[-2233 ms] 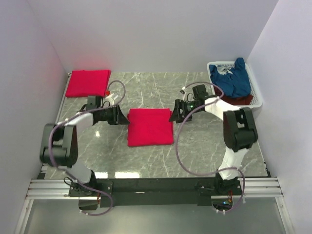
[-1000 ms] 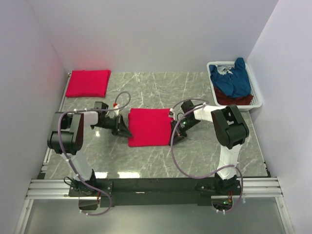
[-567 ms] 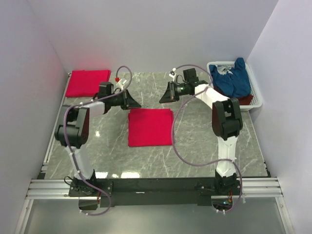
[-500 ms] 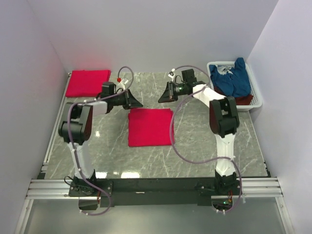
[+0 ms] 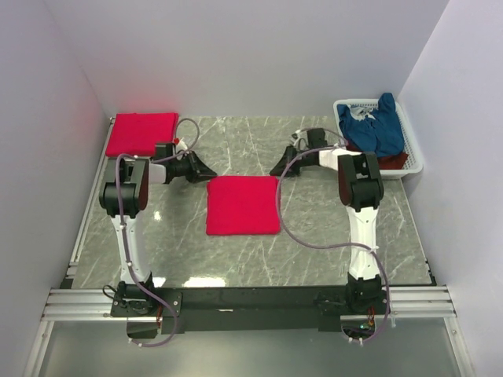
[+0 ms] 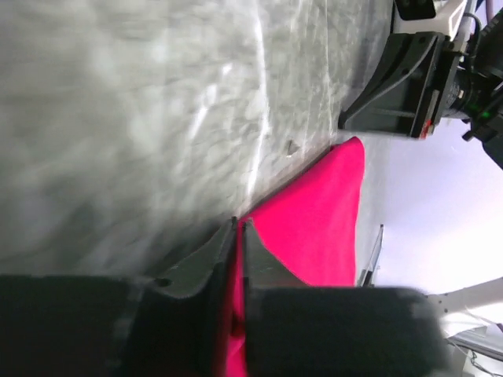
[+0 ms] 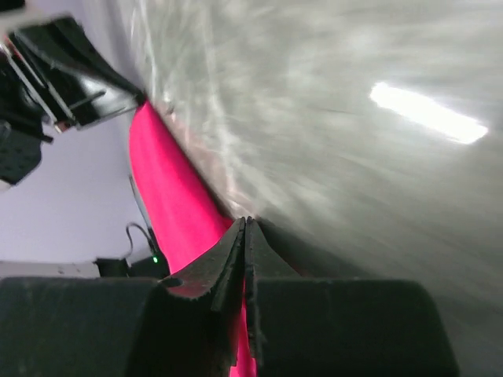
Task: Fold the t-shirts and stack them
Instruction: Fold the tshirt, then neatly place the folded tshirt to the corner
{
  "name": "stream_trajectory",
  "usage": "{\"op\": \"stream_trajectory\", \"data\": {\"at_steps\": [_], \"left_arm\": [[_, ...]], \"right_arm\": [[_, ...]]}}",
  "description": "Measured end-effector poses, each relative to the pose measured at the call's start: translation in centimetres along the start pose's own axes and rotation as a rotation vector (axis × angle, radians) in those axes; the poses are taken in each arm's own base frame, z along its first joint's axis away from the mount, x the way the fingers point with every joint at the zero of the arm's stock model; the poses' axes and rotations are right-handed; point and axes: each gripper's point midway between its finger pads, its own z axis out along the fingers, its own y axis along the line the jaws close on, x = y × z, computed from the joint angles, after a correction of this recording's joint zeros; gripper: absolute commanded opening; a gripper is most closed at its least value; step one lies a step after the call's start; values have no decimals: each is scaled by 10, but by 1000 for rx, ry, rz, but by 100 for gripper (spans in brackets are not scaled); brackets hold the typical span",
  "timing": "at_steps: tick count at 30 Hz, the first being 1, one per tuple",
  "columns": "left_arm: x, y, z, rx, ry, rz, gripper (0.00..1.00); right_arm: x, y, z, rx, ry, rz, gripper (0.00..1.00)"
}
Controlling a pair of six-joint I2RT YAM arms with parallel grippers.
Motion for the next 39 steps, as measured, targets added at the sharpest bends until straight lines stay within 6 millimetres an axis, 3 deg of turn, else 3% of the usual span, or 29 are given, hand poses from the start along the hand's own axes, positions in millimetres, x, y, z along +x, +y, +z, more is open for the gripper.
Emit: {"op": "stream_trajectory", "data": {"at_steps": [2,3,5,6,8,9,11,12,15,18,21,28,31,35,39], "left_arm": [[-5,6,-9,-9,-11,-6,28],[-9,7,-15,-16,-19,-2,36],[-17,4,-29,-26,-42,21,42],[-22,-1,-40,-31,-56,42,50],[-28,-17,-63,-39,-84,94,56],[-31,-29,-78,-41,-105,135,68],[-35,-61,-115,-30,-169,229,81],[-33,-76,-131,-20,-195,267,91],[-20,-108,-185,-22,-291,364,99],[-5,-110,-219,-68,-340,372,99],[8,-96,-235,-130,-341,305,100],[22,-57,-273,-282,-401,136,99],[26,-50,-274,-290,-388,83,99],[32,-35,-267,-298,-349,-12,99],[33,-27,-266,-314,-348,-72,99]], "right_arm": [[-10,-9,-12,12,-30,25,15],[-16,-11,-18,22,-47,31,26],[-29,-13,-31,44,-84,30,37],[-33,-11,-38,58,-100,16,45],[-36,2,-49,80,-119,-27,49],[-36,13,-54,88,-127,-64,51],[-32,49,-64,100,-141,-172,53],[-27,70,-68,105,-148,-240,54],[5,140,-72,106,-154,-477,54],[52,193,-58,95,-123,-681,53],[106,217,-28,114,-55,-846,53],[194,186,41,295,143,-1092,52],[223,166,65,368,221,-1174,50],[252,148,88,419,300,-1247,46],[264,139,100,445,334,-1284,46]]}}
